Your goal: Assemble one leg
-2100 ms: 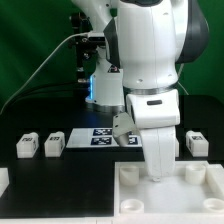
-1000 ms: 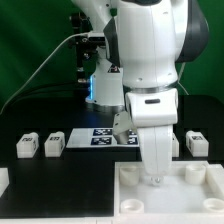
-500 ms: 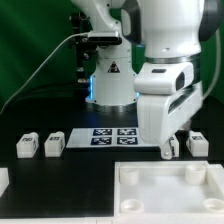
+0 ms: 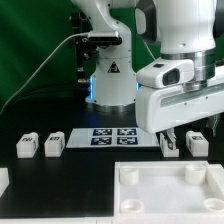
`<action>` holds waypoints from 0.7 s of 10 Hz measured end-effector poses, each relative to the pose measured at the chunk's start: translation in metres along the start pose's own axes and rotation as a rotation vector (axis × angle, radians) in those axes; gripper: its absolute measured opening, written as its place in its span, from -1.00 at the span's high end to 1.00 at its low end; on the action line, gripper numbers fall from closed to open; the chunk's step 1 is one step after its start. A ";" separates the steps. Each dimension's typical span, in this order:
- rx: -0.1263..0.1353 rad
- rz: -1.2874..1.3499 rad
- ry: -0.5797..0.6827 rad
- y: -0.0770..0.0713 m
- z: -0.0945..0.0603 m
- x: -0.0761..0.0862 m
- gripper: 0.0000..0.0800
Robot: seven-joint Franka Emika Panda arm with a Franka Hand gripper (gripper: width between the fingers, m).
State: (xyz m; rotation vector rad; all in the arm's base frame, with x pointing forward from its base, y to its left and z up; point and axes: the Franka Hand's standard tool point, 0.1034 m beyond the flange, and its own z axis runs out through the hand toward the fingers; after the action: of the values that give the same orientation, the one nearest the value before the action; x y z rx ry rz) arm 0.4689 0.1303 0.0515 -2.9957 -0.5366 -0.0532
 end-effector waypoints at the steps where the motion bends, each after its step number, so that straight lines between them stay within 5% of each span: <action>1: 0.005 0.162 -0.005 -0.012 0.002 -0.001 -0.62; 3: 0.022 0.365 -0.004 -0.028 0.005 -0.005 -0.62; 7: 0.043 0.403 -0.066 -0.033 0.011 -0.008 -0.62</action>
Offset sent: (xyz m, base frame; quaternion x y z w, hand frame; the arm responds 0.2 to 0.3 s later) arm 0.0000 0.0000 0.0000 0.0000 0.0000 0.0899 0.9960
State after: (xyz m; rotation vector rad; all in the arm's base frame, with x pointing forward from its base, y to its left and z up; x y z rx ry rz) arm 0.4499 0.1595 0.0431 -3.0062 0.0679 0.0860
